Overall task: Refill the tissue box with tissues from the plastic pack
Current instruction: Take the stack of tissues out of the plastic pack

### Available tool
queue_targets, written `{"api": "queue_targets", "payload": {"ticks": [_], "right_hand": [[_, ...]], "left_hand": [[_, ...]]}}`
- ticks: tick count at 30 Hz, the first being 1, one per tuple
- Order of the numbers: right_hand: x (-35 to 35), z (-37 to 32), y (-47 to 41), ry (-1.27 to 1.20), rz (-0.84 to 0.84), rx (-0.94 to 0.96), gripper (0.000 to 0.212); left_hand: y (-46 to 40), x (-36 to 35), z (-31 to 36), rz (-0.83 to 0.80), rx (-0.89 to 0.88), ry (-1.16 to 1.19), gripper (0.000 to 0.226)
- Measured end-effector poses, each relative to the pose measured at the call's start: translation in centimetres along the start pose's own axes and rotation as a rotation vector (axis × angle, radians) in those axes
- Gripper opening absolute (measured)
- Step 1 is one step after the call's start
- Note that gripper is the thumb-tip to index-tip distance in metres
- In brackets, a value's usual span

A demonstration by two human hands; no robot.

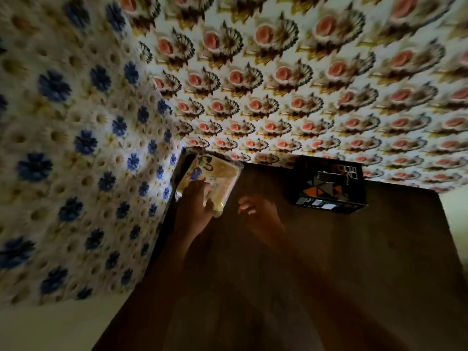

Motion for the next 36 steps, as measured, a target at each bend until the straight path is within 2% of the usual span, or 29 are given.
{"api": "queue_targets", "payload": {"ticks": [2, 5, 9, 13, 16, 20, 26, 30, 34, 36], "right_hand": [[-0.5, 0.6, -1.7, -0.004, 0.001, -0.056, 0.033], [-2.6, 1.1, -4.8, 0.088, -0.069, -0.029, 0.033], [-4.6, 2.4, -8.3, 0.034, -0.011, -0.034, 0.037], [-5.8, 4.2, -9.5, -0.074, 0.025, -0.078, 0.056], [-5.8, 4.8, -7.9, -0.078, 0.021, -0.103, 0.056], [-5.7, 6.5, -4.0, -0.081, 0.056, -0.148, 0.056], [-5.3, 8.7, 5.6, -0.143, 0.088, -0.322, 0.049], [-5.3, 9.8, 11.1, -0.195, 0.111, -0.344, 0.049], [-6.0, 10.6, 13.4, -0.195, 0.04, -0.368, 0.047], [-5.5, 10.0, 12.9, 0.064, 0.132, -0.26, 0.045]], "left_hand": [[-1.8, -0.9, -0.9, -0.058, 0.026, -0.132, 0.06], [-4.1, -3.2, -3.5, -0.183, 0.151, -0.26, 0.073], [-5.3, -6.2, -6.1, -0.275, 0.184, -0.191, 0.077], [-5.0, -6.4, -6.6, -0.209, 0.145, -0.165, 0.078], [-3.3, -6.4, -5.8, -0.163, 0.174, -0.115, 0.074], [1.5, -7.4, -4.2, -0.24, 0.296, -0.107, 0.079], [10.5, -7.6, -1.2, -0.358, 0.319, -0.146, 0.083], [15.8, -7.3, -0.3, -0.4, 0.31, -0.145, 0.084], [18.8, -6.7, 0.3, -0.311, 0.257, -0.214, 0.09], [17.9, -6.0, 0.8, -0.209, 0.139, -0.194, 0.098]]}}
Point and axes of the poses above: each hand's wrist, its own y-axis away from the middle knuckle, its own x-axis out of the back of the hand, z = x × y, the point moved 5 cm from there along -y, towards the middle knuckle, and after that the axes turned 12 degrees about -y, right-handed, at the moved point
